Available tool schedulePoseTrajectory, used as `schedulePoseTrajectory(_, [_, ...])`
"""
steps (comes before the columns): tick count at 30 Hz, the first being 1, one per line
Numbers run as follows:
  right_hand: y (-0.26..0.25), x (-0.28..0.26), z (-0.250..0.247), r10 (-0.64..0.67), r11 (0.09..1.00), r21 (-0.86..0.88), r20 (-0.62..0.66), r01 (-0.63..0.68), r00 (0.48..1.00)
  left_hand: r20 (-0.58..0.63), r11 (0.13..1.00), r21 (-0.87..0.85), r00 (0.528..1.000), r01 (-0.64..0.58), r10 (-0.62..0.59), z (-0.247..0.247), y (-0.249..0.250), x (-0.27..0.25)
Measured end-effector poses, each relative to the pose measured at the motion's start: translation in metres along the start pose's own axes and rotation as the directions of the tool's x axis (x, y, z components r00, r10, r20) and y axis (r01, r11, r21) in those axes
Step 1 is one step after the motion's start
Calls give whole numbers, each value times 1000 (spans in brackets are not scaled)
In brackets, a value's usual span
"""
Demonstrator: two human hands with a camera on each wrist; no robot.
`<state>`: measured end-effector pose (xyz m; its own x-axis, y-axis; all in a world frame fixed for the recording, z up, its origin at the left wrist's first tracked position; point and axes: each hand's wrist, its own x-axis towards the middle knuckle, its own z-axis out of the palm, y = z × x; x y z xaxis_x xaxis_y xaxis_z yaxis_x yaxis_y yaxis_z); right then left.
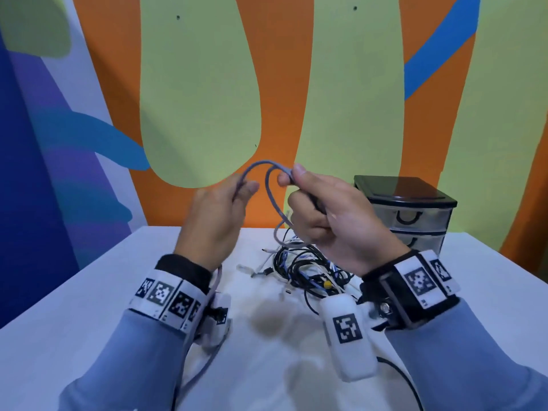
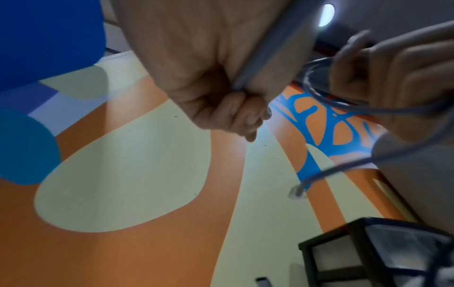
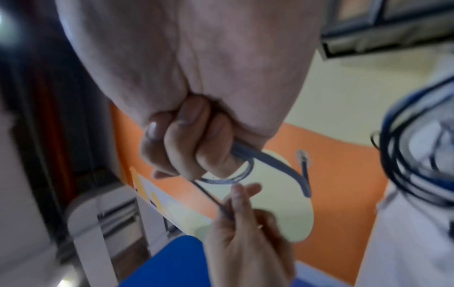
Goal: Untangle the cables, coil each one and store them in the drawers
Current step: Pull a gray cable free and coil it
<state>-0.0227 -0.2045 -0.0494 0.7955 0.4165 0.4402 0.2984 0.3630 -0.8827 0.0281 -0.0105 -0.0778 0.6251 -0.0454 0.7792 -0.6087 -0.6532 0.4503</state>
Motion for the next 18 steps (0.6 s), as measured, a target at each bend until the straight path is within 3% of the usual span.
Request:
schedulePoseTrajectory(3, [3, 0, -1, -32, 976, 216, -28, 37, 999, 276, 980, 196, 960, -18, -38, 13, 14, -8])
schedulePoseTrajectory(5, [6, 2, -1, -40, 961, 267, -138, 76, 990, 414, 977, 195, 910, -89, 1, 20, 25, -16])
schedulePoseTrajectory(7, [12, 6, -4, -53, 962, 245, -259, 119, 964, 479, 981, 136, 876, -135, 54, 24, 35, -22])
schedulePoseTrajectory(9, [16, 9, -6, -107, 983, 100, -357, 152, 928, 524, 989, 97, 851, -110, 44, 18, 44, -22])
schedulePoseTrajectory(12, [19, 9, -6, -239, 952, -274, -382, 138, 893, 633, 993, -53, 773, 110, -52, -3, 52, -19])
schedulePoseTrajectory(13, [21, 8, -6, -290, 892, -436, -352, 119, 890, 663, 979, -94, 745, 181, -74, -9, 53, -19])
schedulePoseTrajectory(14, [23, 7, -7, -342, 774, -627, -300, 86, 890, 678, 961, -132, 730, 243, -91, -17, 55, -19])
schedulePoseTrajectory(15, [25, 7, -9, -371, 590, -807, -235, 33, 898, 675, 943, -171, 731, 286, -99, -22, 54, -18])
schedulePoseTrajectory(17, [28, 6, -16, -304, 202, -976, -139, -79, 942, 632, 901, -266, 768, 343, -106, -33, 51, -13])
schedulePoseTrajectory(18, [27, 5, -19, -254, 123, -986, -143, -114, 957, 588, 877, -324, 802, 354, -106, -38, 48, -10])
